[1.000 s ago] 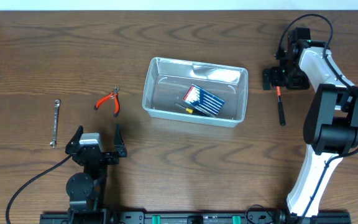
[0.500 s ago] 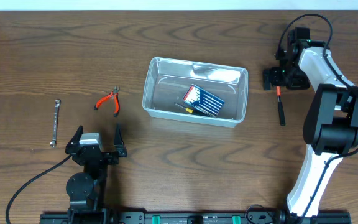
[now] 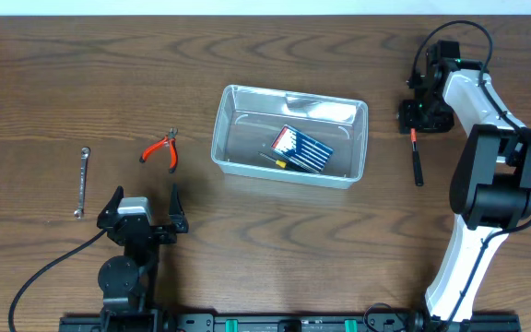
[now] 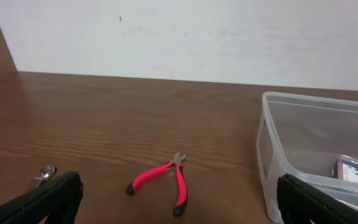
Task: Pack container
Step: 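Close the right gripper on the hammer handle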
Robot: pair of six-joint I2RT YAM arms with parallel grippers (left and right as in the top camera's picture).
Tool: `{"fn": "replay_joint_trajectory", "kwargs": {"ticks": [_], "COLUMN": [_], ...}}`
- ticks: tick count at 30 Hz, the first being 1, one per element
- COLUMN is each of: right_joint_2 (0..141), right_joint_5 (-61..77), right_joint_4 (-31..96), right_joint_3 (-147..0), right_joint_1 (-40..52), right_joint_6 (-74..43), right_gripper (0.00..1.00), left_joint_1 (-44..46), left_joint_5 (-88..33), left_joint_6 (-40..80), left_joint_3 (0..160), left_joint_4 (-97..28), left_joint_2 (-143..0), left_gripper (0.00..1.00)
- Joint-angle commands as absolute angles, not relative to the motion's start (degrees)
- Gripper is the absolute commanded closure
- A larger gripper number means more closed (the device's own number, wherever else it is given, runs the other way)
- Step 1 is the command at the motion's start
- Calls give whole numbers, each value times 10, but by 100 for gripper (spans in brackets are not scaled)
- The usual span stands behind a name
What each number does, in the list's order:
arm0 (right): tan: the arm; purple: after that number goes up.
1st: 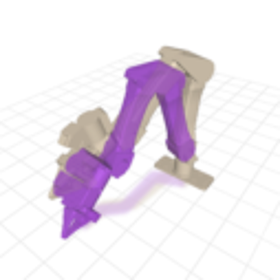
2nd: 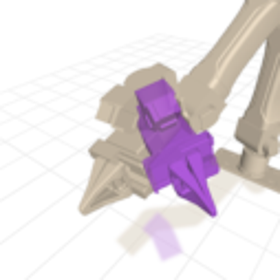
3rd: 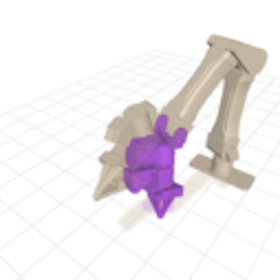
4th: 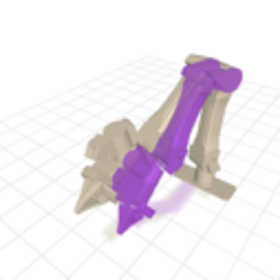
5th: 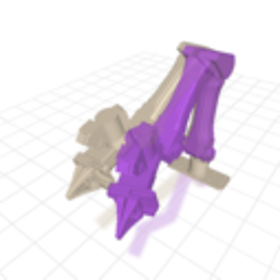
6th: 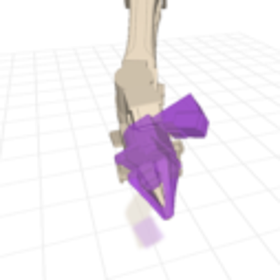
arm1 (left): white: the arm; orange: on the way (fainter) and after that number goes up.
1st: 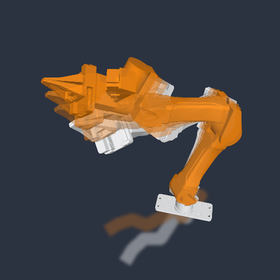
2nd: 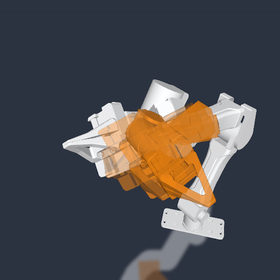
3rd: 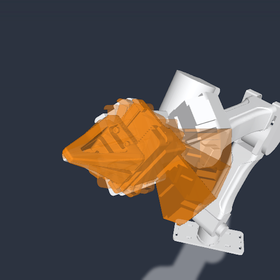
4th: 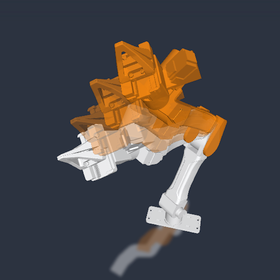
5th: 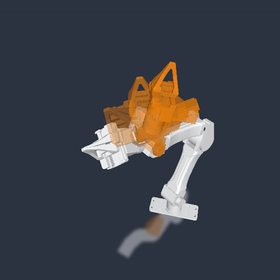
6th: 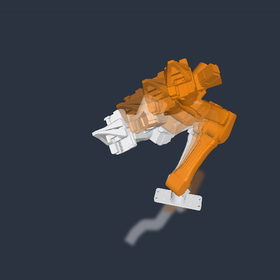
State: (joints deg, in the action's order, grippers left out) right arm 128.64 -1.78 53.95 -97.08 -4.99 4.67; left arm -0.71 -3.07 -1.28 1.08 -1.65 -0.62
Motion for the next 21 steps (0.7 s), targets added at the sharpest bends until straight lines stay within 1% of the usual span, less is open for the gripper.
{"fn": "replay_joint_trajectory", "kwargs": {"ticks": [1,4,7,9,21], "right_joint_2": [1310,1310,1310,1310,1310], "right_joint_5": [-51,-51,-51,-51,-41], "right_joint_4": [541,540,540,539,531], "right_joint_3": [-965,-965,-965,-965,-965], "right_joint_1": [-48,-48,-48,-48,-48], "right_joint_6": [48,48,48,48,48], "right_gripper": [51,54,61,62,79], "left_joint_1": [-9,-9,-9,-9,-9], "left_joint_5": [-34,-34,-34,-34,-34], "left_joint_6": [-10,-10,-10,-10,-10], "left_joint_3": [2,2,2,2,2], "left_joint_4": [-38,-38,-38,-38,-38], "left_joint_2": [-3,-3,-3,-3,-3], "left_gripper": [2,2,2,2,2]}}
